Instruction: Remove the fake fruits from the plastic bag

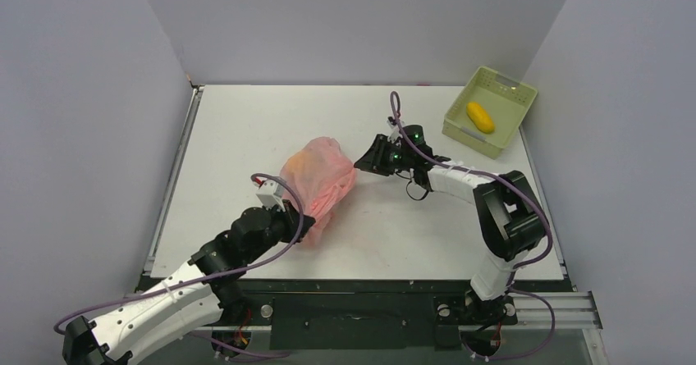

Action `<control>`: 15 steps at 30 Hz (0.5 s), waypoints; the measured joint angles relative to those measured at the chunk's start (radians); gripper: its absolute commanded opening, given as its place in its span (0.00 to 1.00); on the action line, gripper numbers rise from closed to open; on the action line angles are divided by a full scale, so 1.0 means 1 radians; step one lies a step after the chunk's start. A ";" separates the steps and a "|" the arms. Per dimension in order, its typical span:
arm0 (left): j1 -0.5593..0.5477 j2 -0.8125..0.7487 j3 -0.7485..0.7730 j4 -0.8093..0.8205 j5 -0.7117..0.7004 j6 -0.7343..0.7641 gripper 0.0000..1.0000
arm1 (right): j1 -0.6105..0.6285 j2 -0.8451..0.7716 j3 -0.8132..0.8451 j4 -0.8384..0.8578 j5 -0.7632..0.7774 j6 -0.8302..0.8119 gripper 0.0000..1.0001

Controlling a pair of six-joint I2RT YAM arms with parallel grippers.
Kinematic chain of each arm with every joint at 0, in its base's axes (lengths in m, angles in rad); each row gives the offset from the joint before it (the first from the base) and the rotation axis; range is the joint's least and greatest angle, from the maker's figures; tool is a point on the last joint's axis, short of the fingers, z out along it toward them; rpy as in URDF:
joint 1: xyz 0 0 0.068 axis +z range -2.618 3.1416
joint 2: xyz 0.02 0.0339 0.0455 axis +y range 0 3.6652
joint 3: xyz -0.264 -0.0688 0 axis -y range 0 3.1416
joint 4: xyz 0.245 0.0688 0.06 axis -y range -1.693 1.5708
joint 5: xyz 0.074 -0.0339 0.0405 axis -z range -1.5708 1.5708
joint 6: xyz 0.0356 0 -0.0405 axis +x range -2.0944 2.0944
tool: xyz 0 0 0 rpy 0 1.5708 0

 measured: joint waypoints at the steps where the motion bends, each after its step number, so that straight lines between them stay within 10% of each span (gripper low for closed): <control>1: 0.000 -0.015 -0.008 0.000 0.005 -0.012 0.00 | 0.000 -0.009 0.002 -0.030 0.018 -0.012 0.40; 7: 0.000 -0.014 -0.024 0.026 0.024 -0.063 0.00 | 0.017 -0.135 -0.046 -0.142 0.110 -0.034 0.63; 15: 0.005 -0.011 -0.058 0.076 0.053 -0.103 0.00 | 0.177 -0.361 -0.316 0.033 0.223 0.103 0.65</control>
